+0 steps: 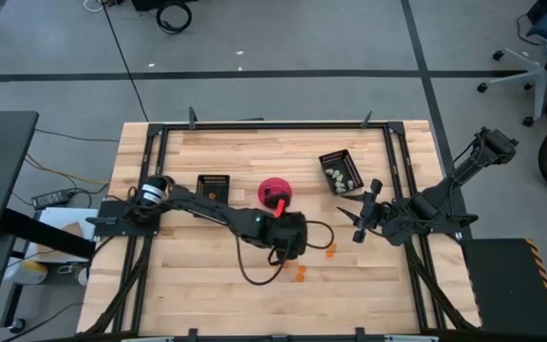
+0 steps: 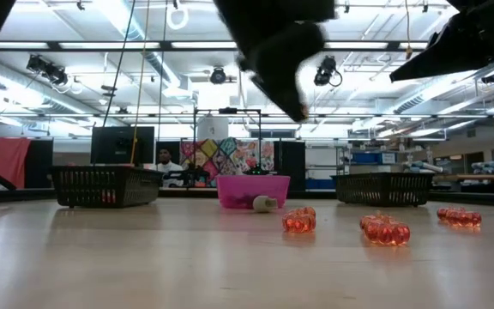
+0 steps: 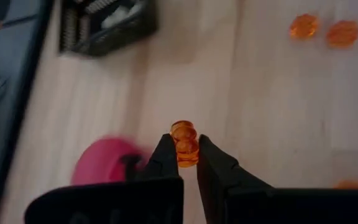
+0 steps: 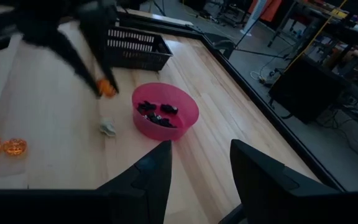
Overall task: Sort Halloween decoration
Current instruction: Put the orange pumpkin toy into the left black bin, then put the white skull toy into the right black bin
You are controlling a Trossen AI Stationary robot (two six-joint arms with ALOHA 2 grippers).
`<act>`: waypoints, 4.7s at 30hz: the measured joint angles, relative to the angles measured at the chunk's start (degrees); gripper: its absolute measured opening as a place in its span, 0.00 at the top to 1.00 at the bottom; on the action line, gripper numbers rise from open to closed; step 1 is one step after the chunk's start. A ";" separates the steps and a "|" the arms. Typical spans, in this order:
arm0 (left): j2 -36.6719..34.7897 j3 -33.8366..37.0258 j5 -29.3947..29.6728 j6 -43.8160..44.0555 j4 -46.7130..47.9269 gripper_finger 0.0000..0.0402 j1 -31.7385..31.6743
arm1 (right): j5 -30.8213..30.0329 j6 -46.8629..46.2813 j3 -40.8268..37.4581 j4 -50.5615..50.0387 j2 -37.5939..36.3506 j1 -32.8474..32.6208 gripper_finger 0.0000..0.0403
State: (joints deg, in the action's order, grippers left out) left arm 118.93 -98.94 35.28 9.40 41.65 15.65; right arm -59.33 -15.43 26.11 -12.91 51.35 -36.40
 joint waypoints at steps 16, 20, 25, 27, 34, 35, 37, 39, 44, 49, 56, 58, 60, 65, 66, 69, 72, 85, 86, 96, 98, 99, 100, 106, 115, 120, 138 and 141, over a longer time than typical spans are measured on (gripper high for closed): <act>-2.42 0.04 10.10 23.79 35.90 0.97 1.31 | 0.72 -0.03 0.00 0.40 0.00 0.00 0.59; -2.42 0.04 11.04 28.40 43.15 0.97 1.69 | 0.84 -0.01 0.00 0.35 0.00 -0.04 0.59; -2.44 0.35 11.35 33.67 48.29 0.97 1.97 | 1.01 0.03 0.00 0.31 0.00 -0.27 0.59; -2.94 1.93 11.55 33.97 48.32 0.97 2.14 | 1.01 0.01 0.00 0.32 0.00 -0.55 0.59; -3.52 14.43 11.45 38.92 48.23 0.97 1.91 | 0.71 0.10 0.00 0.38 0.00 -0.81 0.59; -3.54 16.56 11.14 39.89 48.42 0.97 1.75 | 0.66 0.14 0.00 0.40 0.00 -0.81 0.59; -3.54 20.29 9.08 41.47 48.35 0.97 1.26 | 0.66 0.14 0.00 0.40 0.00 -0.81 0.59; -3.54 23.08 8.07 42.74 48.00 0.97 0.86 | 0.45 0.14 0.00 0.40 0.00 -0.72 0.59; -3.52 26.00 6.34 43.55 46.45 0.97 0.37 | 0.01 0.14 0.00 0.42 0.00 -0.54 0.59; -3.52 26.10 6.18 43.57 45.65 0.96 0.27 | -0.12 0.14 0.00 0.44 0.00 -0.55 0.59; -3.52 26.10 6.20 43.57 43.73 0.86 0.27 | -0.07 0.14 0.00 0.42 0.00 -0.55 0.59; -3.52 26.10 6.20 43.57 43.75 0.81 0.27 | -0.06 0.14 0.00 0.42 0.00 -0.55 0.59; -3.52 26.10 6.22 43.60 44.39 0.76 0.27 | -0.06 0.14 0.00 0.43 0.00 -0.55 0.59; -3.52 26.10 6.10 45.08 48.52 0.66 0.27 | -0.08 0.14 0.00 0.44 0.00 -0.55 0.59; -3.52 26.09 6.04 45.15 48.49 0.65 0.27 | -0.07 0.14 0.00 0.44 0.00 -0.55 0.59; -4.16 25.73 6.19 46.24 48.53 0.63 0.27 | -0.13 0.14 0.00 0.44 0.00 -0.55 0.59; -4.21 23.63 9.01 47.62 48.24 0.63 0.29 | -0.65 0.32 0.00 0.72 0.00 -0.55 0.59; -4.32 14.14 32.63 28.70 26.77 0.63 5.22 | -0.61 0.55 0.00 0.81 0.02 -0.55 0.59; -4.32 14.14 32.61 24.13 22.25 0.63 5.53 | -0.61 0.55 0.00 0.82 0.01 -0.55 0.59; -4.32 14.16 7.70 -17.50 -13.79 0.66 4.68 | -0.59 0.55 0.00 0.84 0.00 -0.55 0.59; -4.32 14.16 0.03 -19.81 -16.37 0.68 3.78 | -0.57 0.55 0.00 0.84 0.01 -0.55 0.59; -4.32 14.16 -3.71 -20.06 -17.19 0.68 3.20 | -0.52 0.55 0.00 0.83 0.00 -0.55 0.59; -4.32 14.16 -7.02 -20.18 -17.65 0.69 2.56 | -0.27 0.57 0.00 0.80 0.02 -0.53 0.59; -4.32 19.24 -17.30 -19.60 -23.87 0.69 -0.11 | 0.11 0.88 0.00 0.77 0.01 -0.55 0.59; -4.33 27.71 -17.66 -15.19 -34.70 0.69 -1.27 | 0.29 0.77 0.00 0.78 0.00 -0.55 0.59; -4.35 30.54 -17.00 -10.63 -37.01 0.69 -2.87 | 0.29 0.64 0.00 0.79 0.01 -0.55 0.59; -4.35 31.89 -9.37 -5.19 -36.14 0.69 -2.84 | 0.37 0.58 0.00 0.84 0.02 -0.55 0.59; -4.35 31.89 -9.37 -4.01 -35.12 0.69 -3.14 | 0.37 0.58 0.00 0.83 0.02 -0.55 0.59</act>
State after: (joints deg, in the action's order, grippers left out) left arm 114.59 -67.05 25.91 5.39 6.52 12.51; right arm -58.96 -14.85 26.11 -12.08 51.37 -36.95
